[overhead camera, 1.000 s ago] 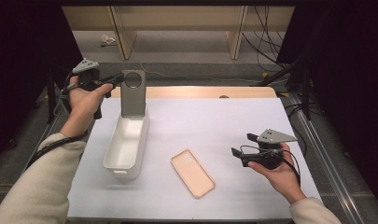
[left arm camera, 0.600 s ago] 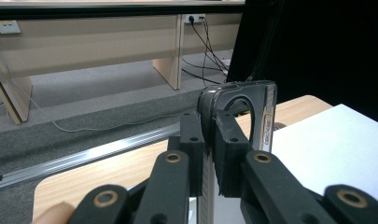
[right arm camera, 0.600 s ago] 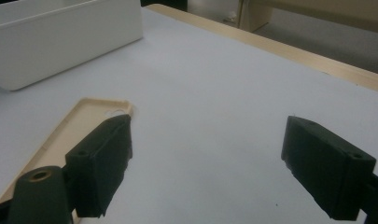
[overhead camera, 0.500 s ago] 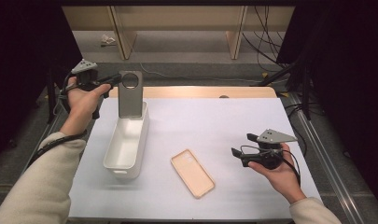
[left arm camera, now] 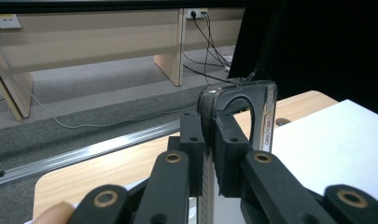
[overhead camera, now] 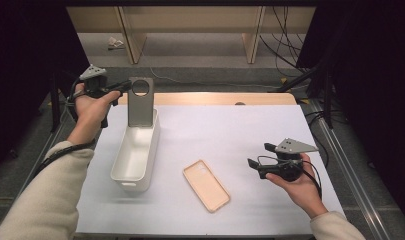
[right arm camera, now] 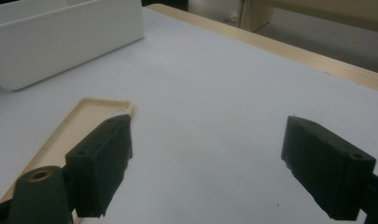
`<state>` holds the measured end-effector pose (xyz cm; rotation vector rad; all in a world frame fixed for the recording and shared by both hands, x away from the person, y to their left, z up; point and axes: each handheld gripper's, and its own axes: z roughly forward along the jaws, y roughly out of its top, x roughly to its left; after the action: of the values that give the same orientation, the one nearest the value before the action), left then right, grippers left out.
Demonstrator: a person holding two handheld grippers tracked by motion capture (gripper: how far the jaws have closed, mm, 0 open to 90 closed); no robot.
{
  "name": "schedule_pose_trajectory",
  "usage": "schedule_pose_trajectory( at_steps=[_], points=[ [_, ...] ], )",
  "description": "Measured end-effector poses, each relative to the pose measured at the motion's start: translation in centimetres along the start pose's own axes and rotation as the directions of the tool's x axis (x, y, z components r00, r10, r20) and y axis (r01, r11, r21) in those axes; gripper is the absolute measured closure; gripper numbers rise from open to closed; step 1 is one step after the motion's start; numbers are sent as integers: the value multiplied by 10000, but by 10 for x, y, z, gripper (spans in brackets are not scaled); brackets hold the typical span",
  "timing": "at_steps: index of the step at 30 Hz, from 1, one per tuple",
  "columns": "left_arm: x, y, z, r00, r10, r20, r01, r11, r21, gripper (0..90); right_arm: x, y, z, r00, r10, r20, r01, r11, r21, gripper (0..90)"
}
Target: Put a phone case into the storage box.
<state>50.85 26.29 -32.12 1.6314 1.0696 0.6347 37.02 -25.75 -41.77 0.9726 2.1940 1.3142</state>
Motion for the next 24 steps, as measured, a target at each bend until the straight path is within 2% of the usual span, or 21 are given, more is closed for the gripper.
schedule_pose_trajectory(
  at_steps=[24],
  points=[
    [2,-5,10,9999,21,-116,-19,9999,112,827,0,0,0,10000,25,-16,-24,10000,10,171]
  ],
)
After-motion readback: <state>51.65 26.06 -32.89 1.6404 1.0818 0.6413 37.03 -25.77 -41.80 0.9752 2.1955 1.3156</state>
